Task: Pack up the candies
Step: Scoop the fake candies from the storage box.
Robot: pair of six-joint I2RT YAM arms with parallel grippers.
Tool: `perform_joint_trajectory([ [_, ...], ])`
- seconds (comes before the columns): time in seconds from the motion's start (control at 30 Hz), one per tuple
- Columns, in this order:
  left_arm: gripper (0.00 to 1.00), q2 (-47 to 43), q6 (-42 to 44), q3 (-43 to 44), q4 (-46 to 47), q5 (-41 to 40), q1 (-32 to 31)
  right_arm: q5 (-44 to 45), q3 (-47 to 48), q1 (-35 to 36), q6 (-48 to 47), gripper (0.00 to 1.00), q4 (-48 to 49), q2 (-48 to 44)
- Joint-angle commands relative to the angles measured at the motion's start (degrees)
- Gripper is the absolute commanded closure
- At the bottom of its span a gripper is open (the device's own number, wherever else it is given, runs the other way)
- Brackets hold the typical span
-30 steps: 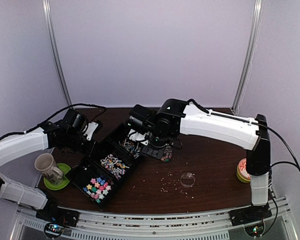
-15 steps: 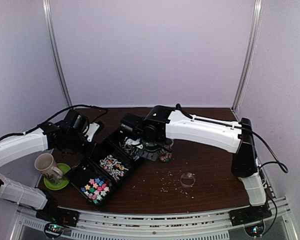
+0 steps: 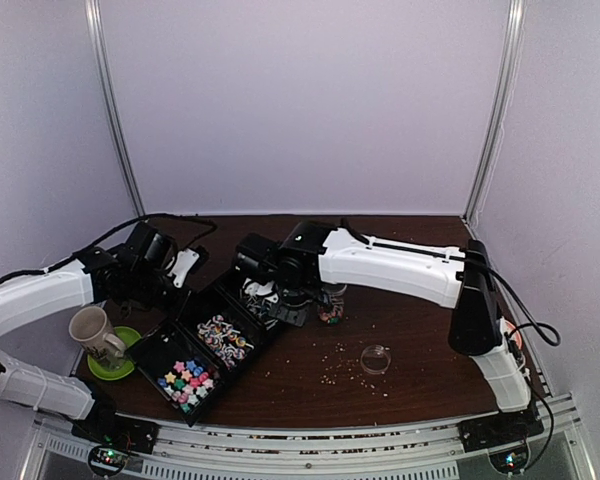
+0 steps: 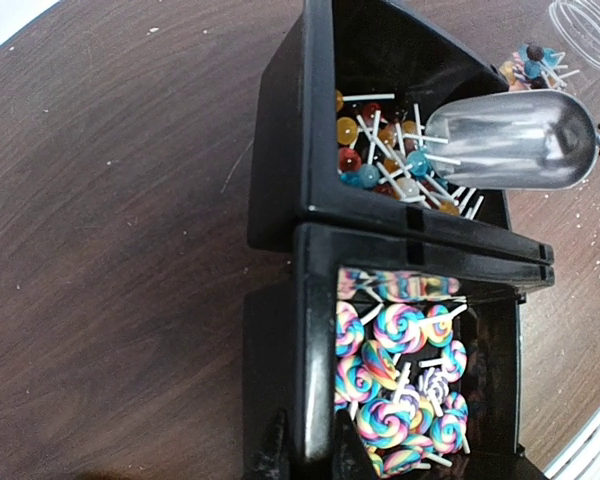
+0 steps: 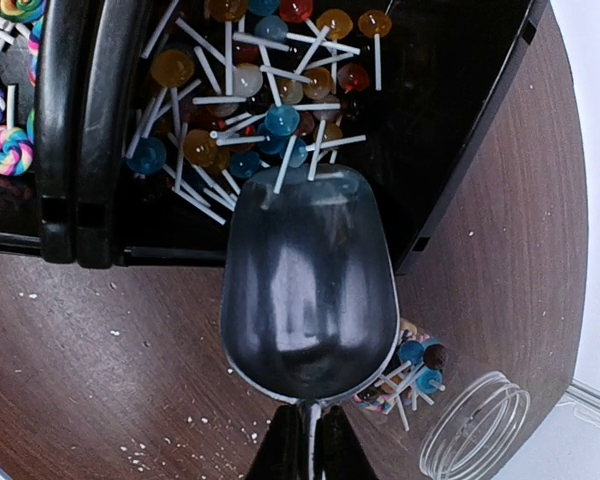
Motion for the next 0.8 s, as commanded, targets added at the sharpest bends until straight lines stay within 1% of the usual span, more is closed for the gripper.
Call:
perform_joint_trajectory([
  [0.0, 1.0, -4.53, -0.96, 2.09, 14.02, 8.25, -0.26, -8.61, -8.21, -1.06, -1.48, 1.0, 11.8, -2.71],
  [0.17, 1.0, -4.74, -1.13, 1.91, 14.68, 9.44, -0.22, -10.74, -18.15, -1.25, -0.88, 1.0, 23.2, -6.08],
  [0.33, 1.0, -4.98, -1.51, 1.57, 15.42, 10.92, 0.09, -11.57, -23.35, -1.32, 1.5, 1.0, 33.4, -7.93],
  [0.5, 1.0, -5.75, -1.66, 1.06, 16.57, 12.51, 0.3, -14.02, -24.46, -1.56, 2.63, 1.0, 37.63, -7.76],
  [0.77, 1.0, -6.03, -1.82, 0.95, 16.6, 12.49, 0.46, -14.66, -28.21, -1.54, 3.45, 1.0, 44.43, -8.28],
])
